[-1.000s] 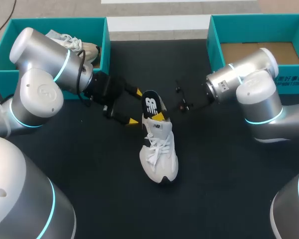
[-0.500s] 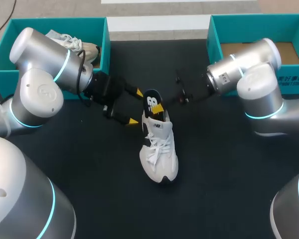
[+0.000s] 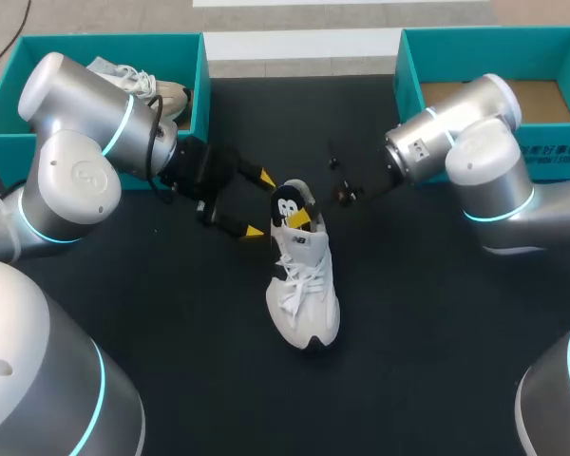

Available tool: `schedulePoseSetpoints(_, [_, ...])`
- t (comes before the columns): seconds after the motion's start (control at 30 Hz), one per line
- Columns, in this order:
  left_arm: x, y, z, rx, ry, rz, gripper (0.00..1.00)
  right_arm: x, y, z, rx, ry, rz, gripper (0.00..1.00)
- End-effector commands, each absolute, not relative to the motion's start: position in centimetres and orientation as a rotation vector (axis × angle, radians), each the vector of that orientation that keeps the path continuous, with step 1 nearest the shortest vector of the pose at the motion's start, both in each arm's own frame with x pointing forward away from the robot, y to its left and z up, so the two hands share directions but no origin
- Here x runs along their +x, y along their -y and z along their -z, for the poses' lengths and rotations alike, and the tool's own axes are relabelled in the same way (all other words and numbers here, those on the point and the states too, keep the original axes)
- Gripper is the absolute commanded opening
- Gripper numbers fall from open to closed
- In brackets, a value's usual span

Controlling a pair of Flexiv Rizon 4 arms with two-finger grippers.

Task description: Take the shoe out of the shoebox, open the shoe tongue, remove and reinsert the insole, then place the shoe into the shoebox

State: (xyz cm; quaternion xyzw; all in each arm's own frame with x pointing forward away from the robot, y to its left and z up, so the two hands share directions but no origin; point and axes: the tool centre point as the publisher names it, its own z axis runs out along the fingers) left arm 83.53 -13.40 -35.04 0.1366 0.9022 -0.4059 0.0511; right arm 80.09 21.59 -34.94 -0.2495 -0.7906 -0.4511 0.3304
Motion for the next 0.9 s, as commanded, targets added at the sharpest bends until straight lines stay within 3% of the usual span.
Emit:
schedulePoseSetpoints(0.03, [83.5, 13.5, 35.1, 0.415, -2.747, 1.231, 1.00, 78.9, -21.5, 35.2, -0.680, 2.066, 1.194, 0.00])
schedulePoseSetpoints(0.17, [83.5, 13.5, 35.1, 0.415, -2.747, 1.231, 1.00, 79.0, -21.3, 34.7, -0.693, 2.086, 1.195, 0.00])
schedulePoseSetpoints(0.23, [83.5, 13.5, 35.1, 0.415, -2.747, 1.231, 1.00, 79.4, -21.3, 34.2, -0.689, 2.106, 1.206, 0.19])
schedulePoseSetpoints(0.33, [83.5, 13.5, 35.1, 0.415, -2.747, 1.231, 1.00, 80.0, -21.3, 33.5, -0.682, 2.130, 1.215, 0.27])
schedulePoseSetpoints(0.53, [83.5, 13.5, 35.1, 0.415, -2.747, 1.231, 1.00, 81.3, -21.1, 33.0, -0.666, 2.161, 1.231, 0.18])
schedulePoseSetpoints(0.6, [83.5, 13.5, 35.1, 0.415, -2.747, 1.231, 1.00, 81.7, -21.1, 33.1, -0.664, 2.162, 1.236, 0.01])
schedulePoseSetpoints(0.9, [83.5, 13.5, 35.1, 0.415, -2.747, 1.231, 1.00, 80.5, -21.1, 35.0, -0.697, 2.107, 1.190, 0.00])
